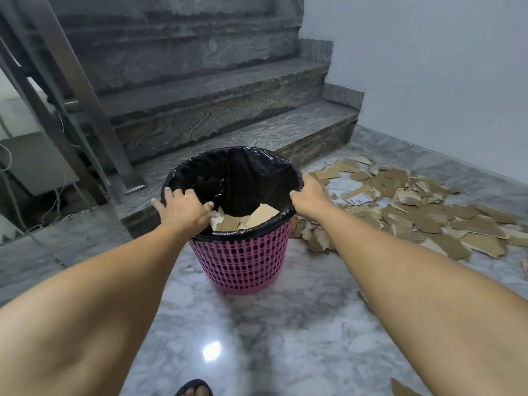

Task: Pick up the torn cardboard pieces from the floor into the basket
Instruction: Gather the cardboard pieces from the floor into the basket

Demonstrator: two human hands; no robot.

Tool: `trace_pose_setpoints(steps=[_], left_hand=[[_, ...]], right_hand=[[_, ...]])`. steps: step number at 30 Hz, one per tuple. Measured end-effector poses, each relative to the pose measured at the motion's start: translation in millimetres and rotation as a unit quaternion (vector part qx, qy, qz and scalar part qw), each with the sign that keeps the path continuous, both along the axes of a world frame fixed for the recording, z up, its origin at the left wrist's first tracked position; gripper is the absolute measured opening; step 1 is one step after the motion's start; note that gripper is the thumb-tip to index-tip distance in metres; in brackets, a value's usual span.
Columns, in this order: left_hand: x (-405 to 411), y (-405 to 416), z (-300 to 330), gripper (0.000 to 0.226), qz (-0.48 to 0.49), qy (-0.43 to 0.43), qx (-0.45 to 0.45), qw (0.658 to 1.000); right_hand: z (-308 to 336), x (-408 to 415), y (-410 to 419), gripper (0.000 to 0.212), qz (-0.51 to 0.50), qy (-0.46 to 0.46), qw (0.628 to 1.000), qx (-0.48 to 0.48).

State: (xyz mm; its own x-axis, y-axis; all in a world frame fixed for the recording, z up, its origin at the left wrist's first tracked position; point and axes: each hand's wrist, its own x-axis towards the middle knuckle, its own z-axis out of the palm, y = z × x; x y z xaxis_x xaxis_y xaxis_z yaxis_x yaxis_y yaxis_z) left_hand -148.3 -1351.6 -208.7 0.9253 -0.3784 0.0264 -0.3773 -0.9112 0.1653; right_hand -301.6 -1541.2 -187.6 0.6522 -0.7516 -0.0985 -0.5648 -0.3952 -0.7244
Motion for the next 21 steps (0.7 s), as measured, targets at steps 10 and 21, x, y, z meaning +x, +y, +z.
trace_pose_setpoints(steps=[10, 21], left_hand=[[-86, -96, 44, 0.035, -0.177, 0.021, -0.126, 0.976], [-204, -227, 11, 0.048, -0.298, 0.097, 0.036, 0.949]], right_hand=[[9, -115, -70, 0.025, -0.046, 0.069, 0.996, 0.034], [-43, -290, -161, 0.027, -0.166, 0.12, 0.969, 0.141]])
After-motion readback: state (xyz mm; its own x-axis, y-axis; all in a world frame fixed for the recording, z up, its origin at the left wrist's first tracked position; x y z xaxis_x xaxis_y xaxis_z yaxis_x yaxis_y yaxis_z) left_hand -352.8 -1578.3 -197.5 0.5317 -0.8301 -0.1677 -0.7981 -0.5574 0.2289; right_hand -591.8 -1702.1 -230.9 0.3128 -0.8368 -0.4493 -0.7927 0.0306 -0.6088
